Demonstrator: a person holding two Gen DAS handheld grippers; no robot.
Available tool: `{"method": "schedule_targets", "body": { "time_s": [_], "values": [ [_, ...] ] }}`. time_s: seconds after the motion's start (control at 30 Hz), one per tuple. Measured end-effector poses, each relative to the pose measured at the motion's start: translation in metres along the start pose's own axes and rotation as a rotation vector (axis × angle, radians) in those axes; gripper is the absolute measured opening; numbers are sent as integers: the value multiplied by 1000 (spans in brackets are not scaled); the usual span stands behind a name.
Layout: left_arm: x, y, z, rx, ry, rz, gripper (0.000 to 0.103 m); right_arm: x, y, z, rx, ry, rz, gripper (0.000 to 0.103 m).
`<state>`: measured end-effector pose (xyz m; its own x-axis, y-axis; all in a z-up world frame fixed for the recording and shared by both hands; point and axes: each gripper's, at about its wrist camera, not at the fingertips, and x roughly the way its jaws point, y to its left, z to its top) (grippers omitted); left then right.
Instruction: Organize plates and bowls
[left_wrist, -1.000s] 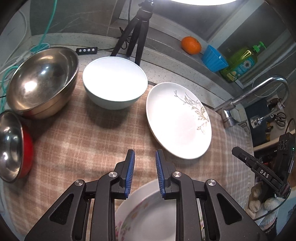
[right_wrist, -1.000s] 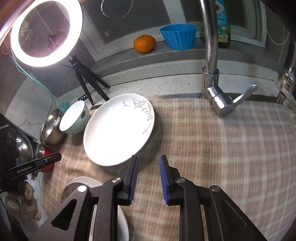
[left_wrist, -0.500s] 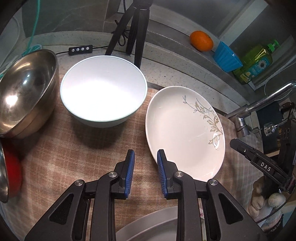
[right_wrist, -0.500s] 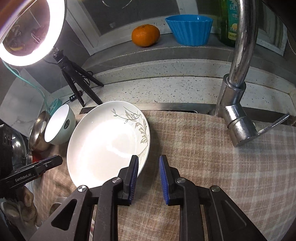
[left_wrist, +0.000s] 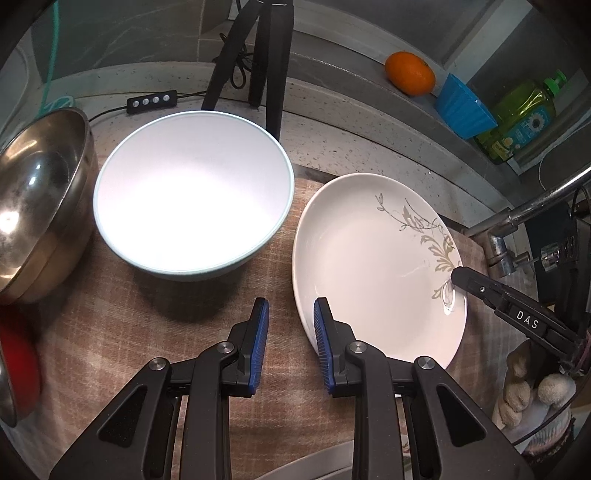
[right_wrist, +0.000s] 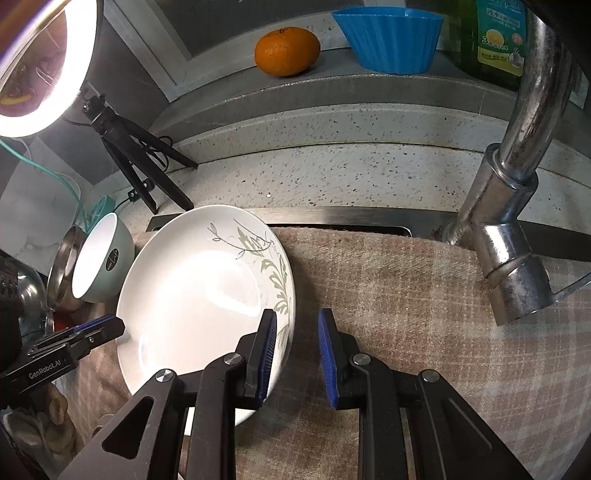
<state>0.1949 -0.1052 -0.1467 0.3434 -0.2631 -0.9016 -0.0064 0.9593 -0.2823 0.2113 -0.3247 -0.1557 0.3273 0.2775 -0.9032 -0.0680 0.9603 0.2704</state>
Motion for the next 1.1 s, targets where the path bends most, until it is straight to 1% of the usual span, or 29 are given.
{"method": "schedule_targets", "body": {
  "time_s": [0.2, 0.23, 0.27, 0.33, 0.4, 0.43, 0.5, 0.67, 0.87, 1.1],
  "values": [
    [6, -1, 3, 1, 4, 4, 22, 5, -1, 1, -5, 14, 11, 19],
    [6, -1, 4, 3, 1, 9, 21, 7, 0, 2, -5, 17, 15, 18],
    [7, -2, 4, 9, 4, 10, 17, 8, 0, 3, -7, 20, 15, 16],
    [8, -3, 5, 12, 5, 8, 16, 9, 0, 4, -10, 19, 12, 14],
    [9, -6, 6, 28, 5, 10, 11, 10, 0, 5, -6, 22, 25, 11],
    [8, -7, 6, 31, 6, 11, 11, 10, 0, 5, -5, 25, 29, 8],
    [10, -9, 7, 36, 7, 13, 8, 11, 3, 5, -13, 24, 21, 7],
    [10, -12, 6, 42, 5, 28, 8, 10, 5, 6, -5, 24, 16, 7],
    [6, -9, 6, 30, 11, 27, 8, 4, 9, 2, -19, 24, 7, 7],
    [-5, -12, 0, 43, 0, 19, 8, -9, 13, -4, -14, 6, 6, 7]
  ]
}}
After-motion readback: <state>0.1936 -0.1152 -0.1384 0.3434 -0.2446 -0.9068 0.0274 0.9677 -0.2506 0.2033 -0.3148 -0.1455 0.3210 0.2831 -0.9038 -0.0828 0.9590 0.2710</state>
